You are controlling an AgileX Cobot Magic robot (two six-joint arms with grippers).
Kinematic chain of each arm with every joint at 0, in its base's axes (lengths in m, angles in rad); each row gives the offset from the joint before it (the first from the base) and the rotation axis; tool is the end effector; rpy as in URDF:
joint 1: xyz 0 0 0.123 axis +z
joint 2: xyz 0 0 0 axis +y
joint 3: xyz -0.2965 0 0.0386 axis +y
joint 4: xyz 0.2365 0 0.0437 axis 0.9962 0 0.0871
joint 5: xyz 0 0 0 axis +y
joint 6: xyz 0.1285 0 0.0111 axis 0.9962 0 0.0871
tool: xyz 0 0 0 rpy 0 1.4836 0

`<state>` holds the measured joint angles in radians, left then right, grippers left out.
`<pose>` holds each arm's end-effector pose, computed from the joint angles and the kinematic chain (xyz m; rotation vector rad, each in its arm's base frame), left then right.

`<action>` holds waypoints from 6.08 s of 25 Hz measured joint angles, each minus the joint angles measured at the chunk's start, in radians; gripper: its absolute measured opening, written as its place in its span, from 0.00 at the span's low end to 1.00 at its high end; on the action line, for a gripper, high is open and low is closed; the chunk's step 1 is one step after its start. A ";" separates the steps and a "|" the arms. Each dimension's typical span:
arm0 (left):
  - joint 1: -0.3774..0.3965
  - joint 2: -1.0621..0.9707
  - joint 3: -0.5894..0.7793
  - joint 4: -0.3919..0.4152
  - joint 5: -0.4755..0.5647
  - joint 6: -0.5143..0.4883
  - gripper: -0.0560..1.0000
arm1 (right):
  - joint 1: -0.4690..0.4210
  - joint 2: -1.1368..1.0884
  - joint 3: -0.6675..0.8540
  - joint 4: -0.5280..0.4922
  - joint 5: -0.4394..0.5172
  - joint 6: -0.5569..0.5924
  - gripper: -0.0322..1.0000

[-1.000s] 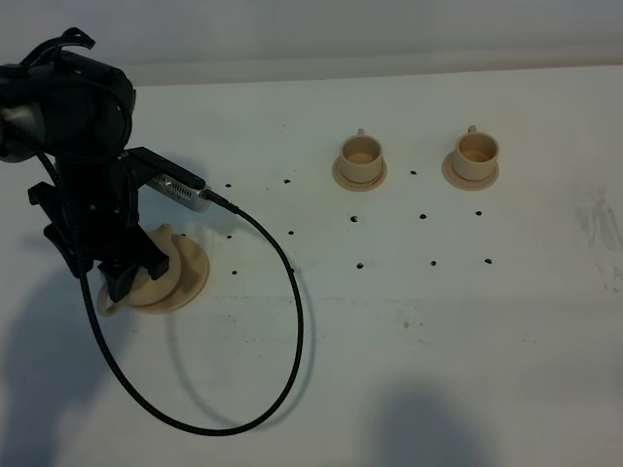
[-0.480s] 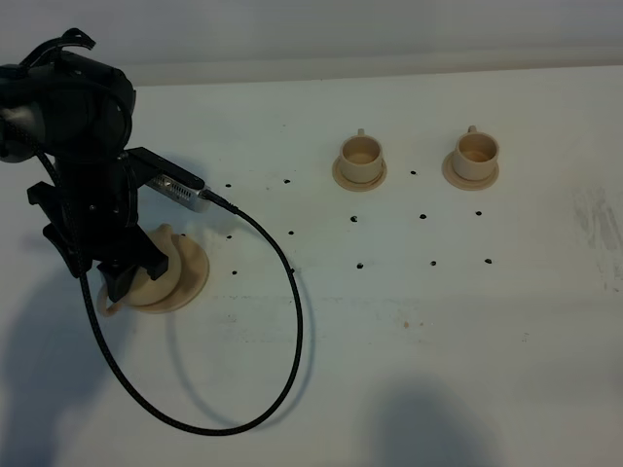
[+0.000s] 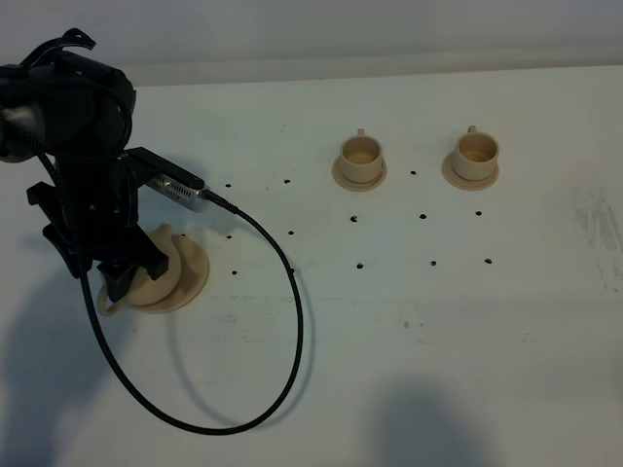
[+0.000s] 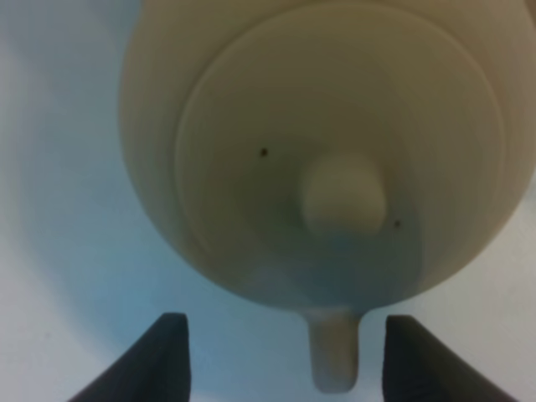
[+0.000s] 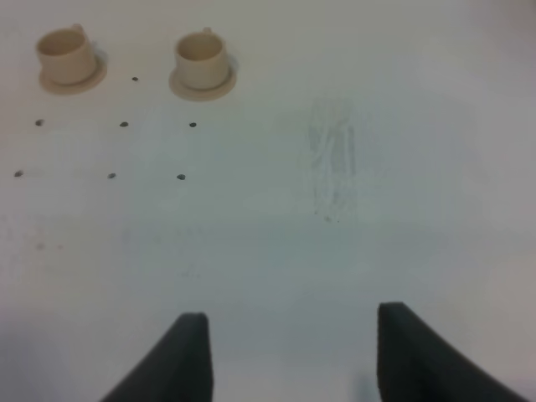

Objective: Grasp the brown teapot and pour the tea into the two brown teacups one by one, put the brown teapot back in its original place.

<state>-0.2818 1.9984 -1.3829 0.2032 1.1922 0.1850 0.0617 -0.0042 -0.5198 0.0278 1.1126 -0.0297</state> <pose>0.3509 -0.0764 0.1505 -0.8205 -2.8733 -0.2849 -0.0009 0.0032 0.2544 -0.0972 2.0700 0.0530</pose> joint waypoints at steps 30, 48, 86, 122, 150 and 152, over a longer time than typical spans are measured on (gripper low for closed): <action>0.000 0.025 0.002 0.012 0.000 -0.032 0.42 | 0.000 0.000 0.000 0.000 0.000 0.000 0.45; -0.007 0.025 0.002 0.003 0.000 -0.039 0.13 | 0.000 0.000 0.000 0.000 0.000 0.000 0.45; -0.211 0.121 -0.480 -0.056 0.000 0.124 0.13 | 0.000 0.000 0.000 0.000 0.000 0.000 0.45; -0.346 0.476 -1.028 -0.052 -0.078 0.419 0.13 | 0.000 0.000 0.000 0.000 0.000 0.000 0.45; -0.357 0.538 -1.028 0.027 -0.391 0.500 0.13 | 0.000 0.000 0.000 0.000 0.000 0.000 0.45; -0.357 0.538 -1.028 0.027 -0.405 0.503 0.13 | 0.000 0.000 0.000 0.000 0.000 0.000 0.45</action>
<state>-0.6387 2.5365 -2.4106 0.2299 0.7868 0.6883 0.0617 -0.0042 -0.5198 0.0278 1.1126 -0.0297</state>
